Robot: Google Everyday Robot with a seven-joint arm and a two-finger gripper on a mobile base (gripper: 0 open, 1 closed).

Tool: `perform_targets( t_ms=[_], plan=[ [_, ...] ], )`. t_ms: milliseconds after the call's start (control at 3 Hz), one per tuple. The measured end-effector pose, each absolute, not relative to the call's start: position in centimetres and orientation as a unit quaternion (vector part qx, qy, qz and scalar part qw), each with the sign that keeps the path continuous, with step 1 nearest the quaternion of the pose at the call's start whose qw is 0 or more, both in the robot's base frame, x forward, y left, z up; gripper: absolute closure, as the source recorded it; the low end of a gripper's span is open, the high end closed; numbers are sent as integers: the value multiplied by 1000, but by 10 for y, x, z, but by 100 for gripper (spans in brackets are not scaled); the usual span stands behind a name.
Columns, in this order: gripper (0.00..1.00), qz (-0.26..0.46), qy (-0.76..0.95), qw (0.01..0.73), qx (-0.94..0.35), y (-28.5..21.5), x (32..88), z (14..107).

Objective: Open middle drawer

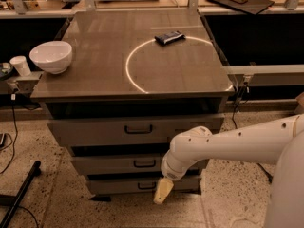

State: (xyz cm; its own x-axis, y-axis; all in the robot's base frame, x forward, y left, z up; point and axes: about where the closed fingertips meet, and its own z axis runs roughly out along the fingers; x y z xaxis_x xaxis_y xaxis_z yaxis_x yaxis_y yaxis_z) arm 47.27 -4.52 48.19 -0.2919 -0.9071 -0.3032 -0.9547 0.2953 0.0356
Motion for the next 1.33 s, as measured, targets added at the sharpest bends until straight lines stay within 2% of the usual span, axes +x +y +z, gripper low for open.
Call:
perform_targets(
  t_ms=[1333],
  plan=[
    [0, 85, 800, 142, -577, -27, 498, 471]
  ],
)
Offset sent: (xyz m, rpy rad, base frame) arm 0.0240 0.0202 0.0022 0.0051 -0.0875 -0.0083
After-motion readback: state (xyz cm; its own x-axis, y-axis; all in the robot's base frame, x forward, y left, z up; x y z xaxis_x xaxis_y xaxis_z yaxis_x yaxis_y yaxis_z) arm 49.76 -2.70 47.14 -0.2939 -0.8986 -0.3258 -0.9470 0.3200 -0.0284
